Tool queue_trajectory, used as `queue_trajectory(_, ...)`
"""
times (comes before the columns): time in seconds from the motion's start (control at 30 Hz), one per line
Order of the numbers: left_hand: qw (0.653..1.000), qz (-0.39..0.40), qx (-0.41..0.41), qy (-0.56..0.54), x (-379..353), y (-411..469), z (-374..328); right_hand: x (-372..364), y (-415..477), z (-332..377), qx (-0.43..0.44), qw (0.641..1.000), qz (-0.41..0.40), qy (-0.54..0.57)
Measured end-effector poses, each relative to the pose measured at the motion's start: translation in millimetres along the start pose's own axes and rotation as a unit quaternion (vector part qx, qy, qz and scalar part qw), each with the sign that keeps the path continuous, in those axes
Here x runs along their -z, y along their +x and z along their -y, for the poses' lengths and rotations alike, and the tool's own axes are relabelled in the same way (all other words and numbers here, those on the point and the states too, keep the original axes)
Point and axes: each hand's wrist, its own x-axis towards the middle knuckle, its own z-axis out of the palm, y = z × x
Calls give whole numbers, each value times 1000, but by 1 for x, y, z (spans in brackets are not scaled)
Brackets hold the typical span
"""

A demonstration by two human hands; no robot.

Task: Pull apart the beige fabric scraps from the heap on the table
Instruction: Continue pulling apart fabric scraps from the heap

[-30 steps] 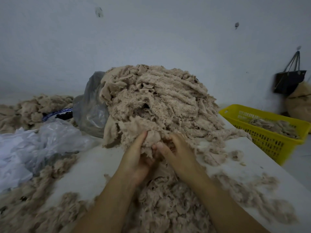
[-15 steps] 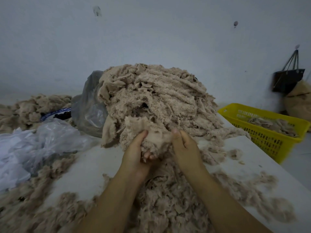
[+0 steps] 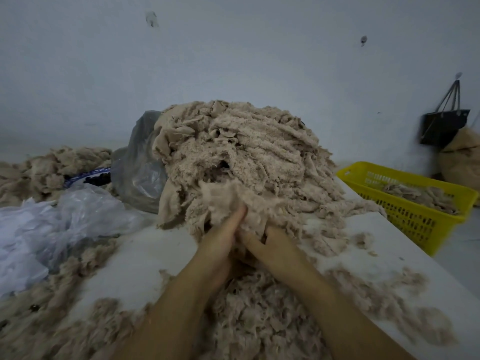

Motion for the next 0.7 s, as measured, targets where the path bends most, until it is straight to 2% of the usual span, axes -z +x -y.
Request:
queue_trajectory(0.07, 998, -44, -7, 36, -2, 4, 4, 3, 1, -6, -26, 1000, 2, -4)
queue_trajectory(0.13, 996, -46, -64, 38, 1, 9, 7, 7, 0, -3, -37, 999, -14, 10)
queue_trajectory(0.17, 993, -35, -93, 64, 4, 10, 8, 12, 2, -3, -41, 996, -65, 48)
queue_trajectory(0.2, 985, -28, -117, 122, 9, 9, 7, 21, 4, 0, -53, 979, -147, 130)
queue_trajectory(0.23, 972, -21, -131, 193, 13, 9, 7, 35, 7, 1, -55, 939, -242, 238)
queue_trajectory(0.27, 953, -11, -135, 270, 18, 11, 8, 51, 9, 5, -36, 877, -317, 360)
queue_trajectory(0.3, 930, -2, -135, 341, 21, 13, 10, 67, 13, 1, -1, 813, -357, 459)
queue_trajectory(0.33, 899, 7, -134, 416, 23, 16, 13, 75, 13, -1, 9, 775, -373, 511)
queue_trajectory(0.37, 863, 15, -133, 487, 25, 20, 17, 77, 15, -7, -13, 784, -373, 496)
queue_trajectory(0.4, 825, 12, -128, 551, 27, 24, 21, 73, 13, -12, -56, 821, -354, 444)
queue_trajectory(0.47, 762, -12, -134, 634, 27, 27, 24, 56, 12, -21, -119, 913, -289, 263)
queue_trajectory(0.5, 756, -30, -145, 638, 27, 27, 24, 46, 11, -24, -108, 953, -237, 152)
queue_trajectory(0.53, 771, -45, -155, 616, 27, 26, 23, 37, 11, -24, -79, 979, -180, 61)
queue_trajectory(0.57, 808, -59, -159, 565, 28, 26, 23, 29, 10, -23, -38, 993, -107, 8)
queue_trajectory(0.63, 897, -90, -143, 407, 29, 24, 18, 13, 7, -21, -6, 998, 22, -60)
queue_trajectory(0.7, 940, -132, -131, 285, 29, 22, 14, 6, 6, -19, -2, 990, 66, -124)
